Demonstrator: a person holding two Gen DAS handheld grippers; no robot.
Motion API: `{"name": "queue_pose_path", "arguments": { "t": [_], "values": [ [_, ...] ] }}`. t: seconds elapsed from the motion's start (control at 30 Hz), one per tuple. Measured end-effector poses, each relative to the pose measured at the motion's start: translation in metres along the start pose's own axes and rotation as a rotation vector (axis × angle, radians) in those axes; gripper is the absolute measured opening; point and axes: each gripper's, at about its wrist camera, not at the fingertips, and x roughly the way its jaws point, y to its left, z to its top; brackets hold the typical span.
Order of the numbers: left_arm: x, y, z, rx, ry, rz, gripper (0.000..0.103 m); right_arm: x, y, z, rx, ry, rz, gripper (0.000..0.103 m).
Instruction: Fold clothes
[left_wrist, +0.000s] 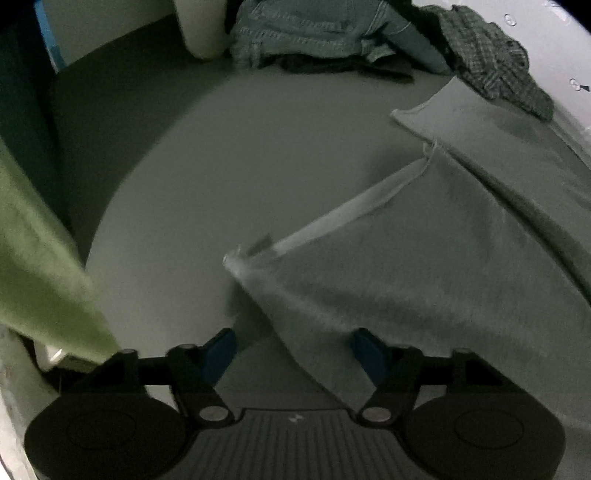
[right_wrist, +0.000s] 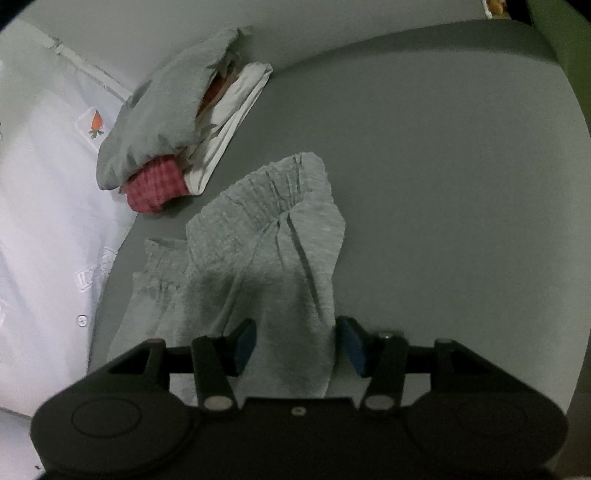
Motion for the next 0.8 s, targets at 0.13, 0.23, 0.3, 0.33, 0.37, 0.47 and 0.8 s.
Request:
{"name": "queue_pose_path", "arguments": {
  "t": [0.13, 0.23, 0.3, 0.33, 0.37, 0.47, 0.8],
  "values": [
    [-0.001, -0.011, 0.005, 0.036, -0.041, -0.033, 0.002, 0.008, 0.003, 0.000, 0.015, 0.023, 0.034, 0.007],
    [-0.022, -0.007, 0.015, 0.003, -0.104, -0.051, 0.002, 0.001, 0.011, 0.003, 0.010, -0.008, 0.050, 0.000],
    [-0.047, 0.001, 0.028, -0.040, -0.165, -0.085, 0.002, -0.023, 0.019, 0.011, -0.003, -0.069, 0.124, 0.000],
    [-0.060, 0.005, 0.034, -0.061, -0.195, -0.101, 0.002, -0.041, 0.023, 0.017, -0.012, -0.113, 0.178, 0.000],
    [-0.074, 0.010, 0.040, -0.085, -0.228, -0.122, 0.002, -0.060, 0.027, 0.023, -0.022, -0.158, 0.232, 0.000],
    [-0.114, 0.025, 0.049, -0.135, -0.303, -0.160, 0.002, -0.113, 0.025, 0.041, -0.053, -0.291, 0.291, 0.000],
    [-0.092, 0.023, 0.021, -0.133, -0.236, -0.055, 0.002, -0.058, 0.000, 0.007, -0.247, 0.000, 0.035, 0.020]
  ]
}}
